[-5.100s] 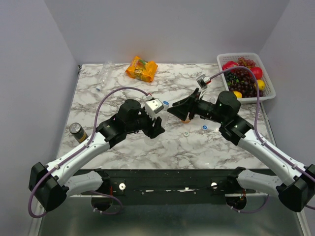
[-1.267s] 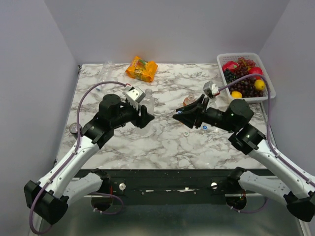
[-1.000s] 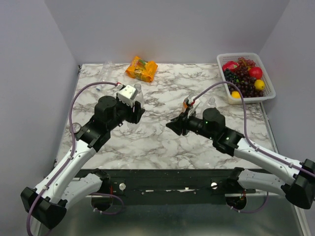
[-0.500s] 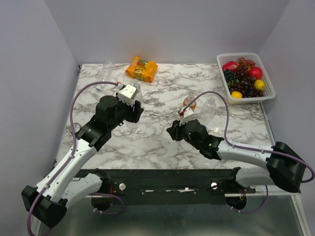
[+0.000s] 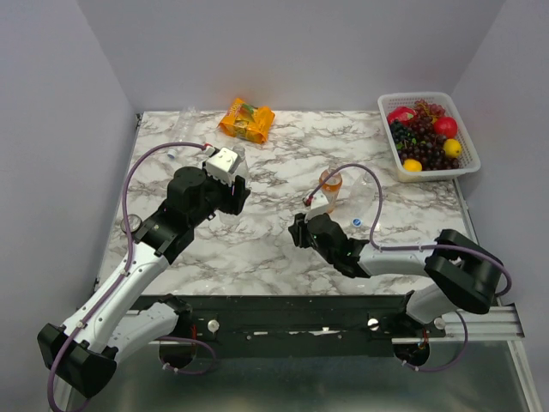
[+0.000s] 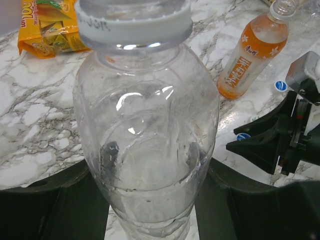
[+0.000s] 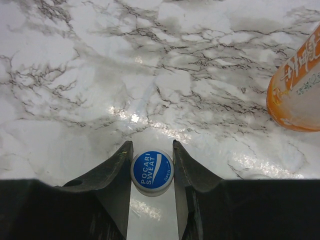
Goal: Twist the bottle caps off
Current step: Place the bottle cap at the center of the board.
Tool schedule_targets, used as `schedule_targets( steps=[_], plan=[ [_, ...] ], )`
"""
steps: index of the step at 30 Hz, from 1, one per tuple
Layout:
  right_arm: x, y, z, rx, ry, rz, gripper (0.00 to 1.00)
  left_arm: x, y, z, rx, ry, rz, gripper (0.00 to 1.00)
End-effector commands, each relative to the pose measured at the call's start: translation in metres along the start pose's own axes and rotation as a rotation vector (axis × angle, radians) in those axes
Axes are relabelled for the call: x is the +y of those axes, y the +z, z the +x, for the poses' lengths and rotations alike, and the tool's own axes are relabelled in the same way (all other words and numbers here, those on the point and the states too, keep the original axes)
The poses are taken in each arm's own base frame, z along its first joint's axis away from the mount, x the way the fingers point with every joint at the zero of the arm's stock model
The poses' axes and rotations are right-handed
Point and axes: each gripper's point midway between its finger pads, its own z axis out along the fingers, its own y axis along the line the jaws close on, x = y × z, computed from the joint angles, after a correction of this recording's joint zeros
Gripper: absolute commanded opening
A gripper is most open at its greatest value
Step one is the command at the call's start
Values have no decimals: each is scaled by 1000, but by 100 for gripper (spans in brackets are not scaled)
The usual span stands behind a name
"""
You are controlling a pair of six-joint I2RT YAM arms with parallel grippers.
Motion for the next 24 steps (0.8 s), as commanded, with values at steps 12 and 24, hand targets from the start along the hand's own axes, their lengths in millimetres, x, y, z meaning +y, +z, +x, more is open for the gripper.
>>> schedule_targets(
  steps=[12,24],
  plan=[
    [-5,22,8,-12,4,108,40,-2,-1,-1,0,3,14,30],
    [-3,29,6,0,-1,125,65,-4,0,0,3,2,28,30]
  ],
)
